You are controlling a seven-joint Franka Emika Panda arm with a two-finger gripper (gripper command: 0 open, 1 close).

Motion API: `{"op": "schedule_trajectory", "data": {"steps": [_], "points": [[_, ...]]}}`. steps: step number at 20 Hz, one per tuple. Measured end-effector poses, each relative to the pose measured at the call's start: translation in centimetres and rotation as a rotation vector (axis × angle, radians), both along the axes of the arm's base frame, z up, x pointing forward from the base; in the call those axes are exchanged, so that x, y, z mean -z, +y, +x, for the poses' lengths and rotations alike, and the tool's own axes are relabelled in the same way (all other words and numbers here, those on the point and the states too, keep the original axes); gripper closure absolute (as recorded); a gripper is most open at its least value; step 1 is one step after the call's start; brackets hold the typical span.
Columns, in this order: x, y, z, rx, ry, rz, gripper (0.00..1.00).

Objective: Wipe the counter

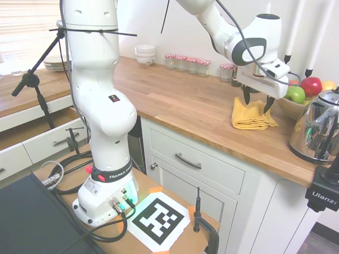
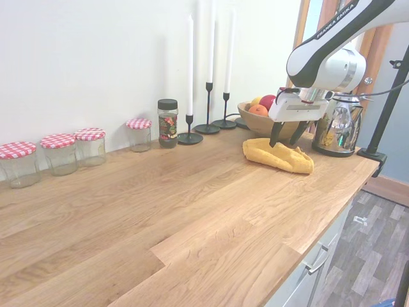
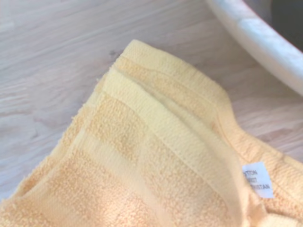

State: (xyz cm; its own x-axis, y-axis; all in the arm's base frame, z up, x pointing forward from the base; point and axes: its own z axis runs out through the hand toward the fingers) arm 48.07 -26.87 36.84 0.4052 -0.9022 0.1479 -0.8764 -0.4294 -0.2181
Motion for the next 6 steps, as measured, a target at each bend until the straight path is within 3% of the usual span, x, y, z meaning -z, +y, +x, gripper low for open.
{"op": "schedule_trajectory", "data": {"steps": [6], "points": [[-2.0,0.1,-1.5,0.008,-0.029,0.008,0.00]]}}
